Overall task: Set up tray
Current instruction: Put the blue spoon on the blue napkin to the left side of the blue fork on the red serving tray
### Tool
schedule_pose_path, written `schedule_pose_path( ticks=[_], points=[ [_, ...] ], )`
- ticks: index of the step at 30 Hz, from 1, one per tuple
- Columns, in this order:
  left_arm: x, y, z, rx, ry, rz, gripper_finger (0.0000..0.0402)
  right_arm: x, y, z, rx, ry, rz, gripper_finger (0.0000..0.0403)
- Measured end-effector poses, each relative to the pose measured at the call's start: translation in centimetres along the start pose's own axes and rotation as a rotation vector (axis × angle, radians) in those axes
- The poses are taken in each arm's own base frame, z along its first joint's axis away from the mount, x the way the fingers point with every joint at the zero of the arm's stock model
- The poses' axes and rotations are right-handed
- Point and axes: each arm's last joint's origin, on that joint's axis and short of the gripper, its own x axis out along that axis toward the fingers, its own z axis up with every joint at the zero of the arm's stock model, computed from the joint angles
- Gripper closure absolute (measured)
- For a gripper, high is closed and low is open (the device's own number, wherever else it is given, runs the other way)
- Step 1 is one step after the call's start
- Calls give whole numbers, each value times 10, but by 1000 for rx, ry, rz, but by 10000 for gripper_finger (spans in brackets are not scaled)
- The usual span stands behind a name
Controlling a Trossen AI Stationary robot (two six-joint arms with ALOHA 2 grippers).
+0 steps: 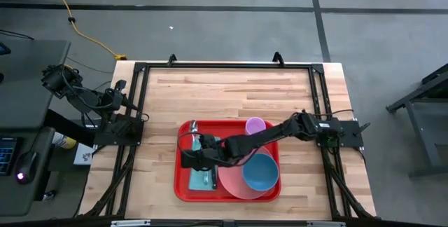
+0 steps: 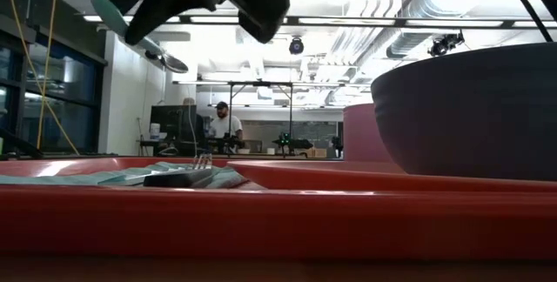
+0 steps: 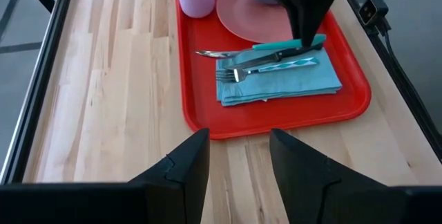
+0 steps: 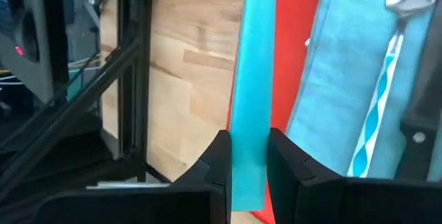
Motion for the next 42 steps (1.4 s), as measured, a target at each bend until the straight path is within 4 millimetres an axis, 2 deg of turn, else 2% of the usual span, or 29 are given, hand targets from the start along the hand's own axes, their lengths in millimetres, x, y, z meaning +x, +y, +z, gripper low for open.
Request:
schedule_pose_path(
  ticks=[8, 13, 18, 26, 32, 42],
  points=[
    [0, 0, 0, -23, -2, 2, 220, 3, -4, -9, 8, 44, -17, 365],
    [0, 0, 0, -29, -2, 4, 220, 29, -17, -32, 19, 111, -12, 365],
    [0, 1, 0, -50, -9, 23, 220, 36, -23, -47, 19, 118, -6, 365],
    [0, 1, 1, -54, -11, 30, 220, 39, -32, -39, 7, 77, -102, 365],
    [0, 1, 1, -53, -11, 30, 220, 41, -32, -30, 19, 64, -110, 365],
    [0, 1, 1, -60, -12, 30, 220, 58, -37, -37, 44, 101, -83, 365]
  ],
)
